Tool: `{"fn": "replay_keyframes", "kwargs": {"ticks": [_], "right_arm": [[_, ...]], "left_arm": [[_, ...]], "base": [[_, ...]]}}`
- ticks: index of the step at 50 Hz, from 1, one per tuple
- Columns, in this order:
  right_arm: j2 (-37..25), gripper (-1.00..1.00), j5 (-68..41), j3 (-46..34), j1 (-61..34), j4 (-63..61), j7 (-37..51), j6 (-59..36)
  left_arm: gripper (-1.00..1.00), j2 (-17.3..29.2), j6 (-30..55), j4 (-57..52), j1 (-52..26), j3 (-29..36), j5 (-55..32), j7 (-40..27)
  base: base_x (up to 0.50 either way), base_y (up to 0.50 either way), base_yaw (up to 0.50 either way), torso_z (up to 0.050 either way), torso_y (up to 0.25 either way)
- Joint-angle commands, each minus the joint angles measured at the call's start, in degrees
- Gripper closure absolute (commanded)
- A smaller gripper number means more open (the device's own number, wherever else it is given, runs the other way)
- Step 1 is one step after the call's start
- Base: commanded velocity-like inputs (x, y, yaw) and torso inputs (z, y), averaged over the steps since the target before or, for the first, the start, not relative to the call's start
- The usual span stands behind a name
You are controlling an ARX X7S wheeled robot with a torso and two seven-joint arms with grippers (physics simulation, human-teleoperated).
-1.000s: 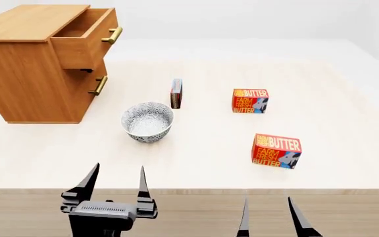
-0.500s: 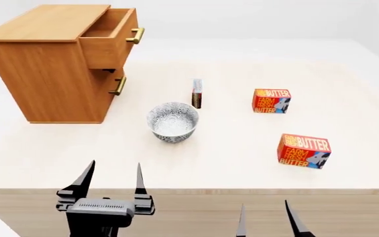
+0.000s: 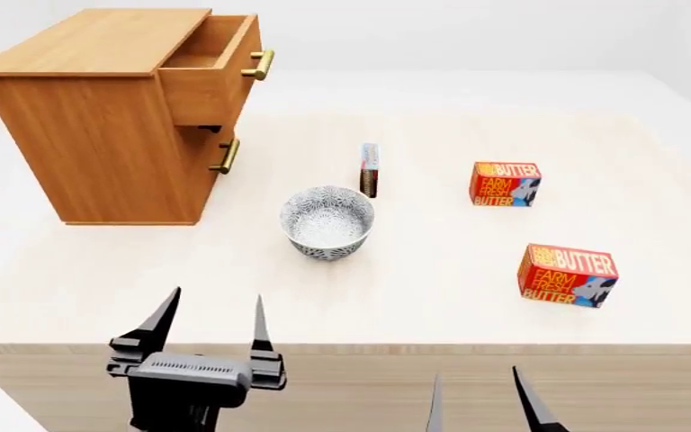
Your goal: Put the chocolate pudding in the top drawer of the cabinet and close it.
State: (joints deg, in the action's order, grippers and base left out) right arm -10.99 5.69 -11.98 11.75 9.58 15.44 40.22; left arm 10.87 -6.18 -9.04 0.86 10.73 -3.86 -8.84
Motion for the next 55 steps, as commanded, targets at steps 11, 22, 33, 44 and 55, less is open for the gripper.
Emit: {"fn": "replay_keyframes", "kwargs": {"ticks": [11, 22, 33, 44, 55], "right_arm": [[-0.8, -1.00, -1.7, -1.4, -0.2, -0.3, -0.4, -0.1], [-1.3, -1.00, -3.0, -2.0, -0.6, -0.1, -0.8, -0.1], [-1.7, -1.00, -3.3, -2.1, -0.6, -0.9, -0.5, -0.6], [-2.2, -1.00, -4.1, -2.7, -0.7, -1.5, -0.9, -1.5], [-2.6, -1.00, -4.5, -2.8, -0.7, -2.3, -0.6, -1.7]], "left_arm": [[-1.00, 2.0, 7.4, -5.6, -2.5, 2.0, 0.4, 0.4], [-1.00, 5.3, 28.5, -13.9, -16.9, 3.1, -2.3, 5.3], [-1.00, 5.0, 46.7, -17.4, -33.2, 0.8, -6.7, 7.0], [-1.00, 3.9, 54.6, -20.6, -42.1, 0.0, -8.5, 6.2], [-1.00, 3.1, 58.6, -23.4, -47.7, -1.4, -9.8, 5.4]], "base": [[0.00, 0.00, 0.00, 0.000, 0.000], [0.00, 0.00, 0.00, 0.000, 0.000], [0.00, 0.00, 0.00, 0.000, 0.000], [0.00, 0.00, 0.00, 0.000, 0.000], [0.00, 0.00, 0.00, 0.000, 0.000]]}}
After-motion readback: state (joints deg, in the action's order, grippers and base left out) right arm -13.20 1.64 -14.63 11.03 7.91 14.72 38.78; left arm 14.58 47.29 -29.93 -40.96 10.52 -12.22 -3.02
